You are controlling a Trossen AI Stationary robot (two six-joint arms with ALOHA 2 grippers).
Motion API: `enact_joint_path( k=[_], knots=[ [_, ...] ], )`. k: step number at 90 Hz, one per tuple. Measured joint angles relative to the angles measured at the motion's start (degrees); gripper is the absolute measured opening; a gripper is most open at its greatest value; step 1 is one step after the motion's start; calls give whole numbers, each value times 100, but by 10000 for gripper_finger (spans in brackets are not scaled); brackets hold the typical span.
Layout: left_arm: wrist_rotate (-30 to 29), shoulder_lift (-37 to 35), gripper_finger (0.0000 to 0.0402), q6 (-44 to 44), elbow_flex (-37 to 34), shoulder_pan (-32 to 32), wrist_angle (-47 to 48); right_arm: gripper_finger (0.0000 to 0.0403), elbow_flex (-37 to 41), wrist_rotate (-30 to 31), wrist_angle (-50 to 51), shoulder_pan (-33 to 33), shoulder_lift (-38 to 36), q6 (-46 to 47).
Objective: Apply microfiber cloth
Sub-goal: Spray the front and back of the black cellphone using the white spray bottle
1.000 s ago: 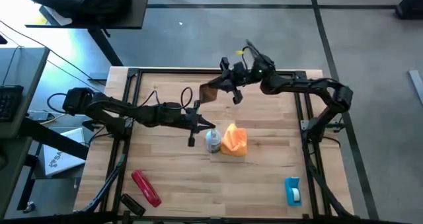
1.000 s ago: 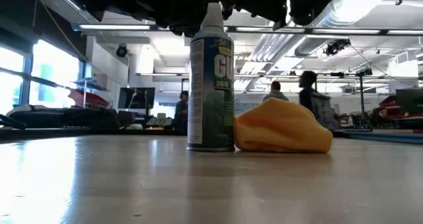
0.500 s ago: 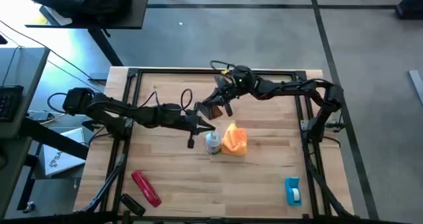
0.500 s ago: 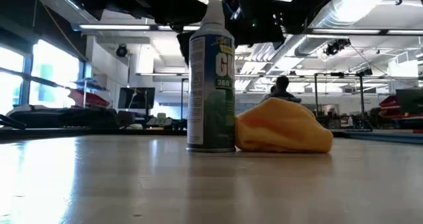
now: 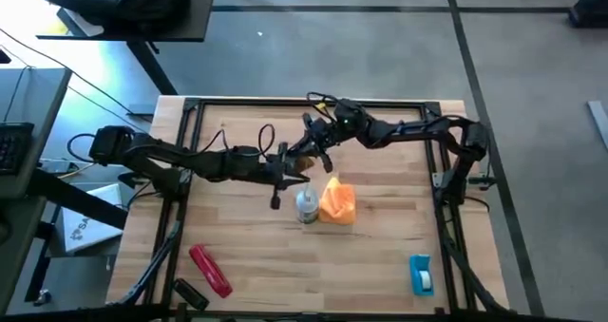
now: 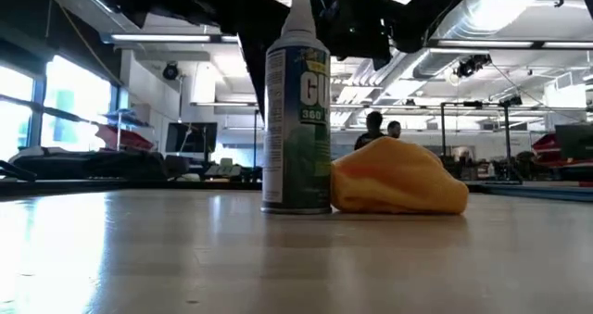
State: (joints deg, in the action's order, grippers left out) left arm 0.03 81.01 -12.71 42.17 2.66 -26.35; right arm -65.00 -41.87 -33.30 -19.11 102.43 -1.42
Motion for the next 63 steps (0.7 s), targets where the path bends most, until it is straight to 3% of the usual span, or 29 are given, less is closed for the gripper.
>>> enact_joint_path(
  k=[63],
  knots=[
    [-131, 4, 0, -46, -25, -13, -18, 1, -280, 144, 783, -262, -247, -711]
  ],
)
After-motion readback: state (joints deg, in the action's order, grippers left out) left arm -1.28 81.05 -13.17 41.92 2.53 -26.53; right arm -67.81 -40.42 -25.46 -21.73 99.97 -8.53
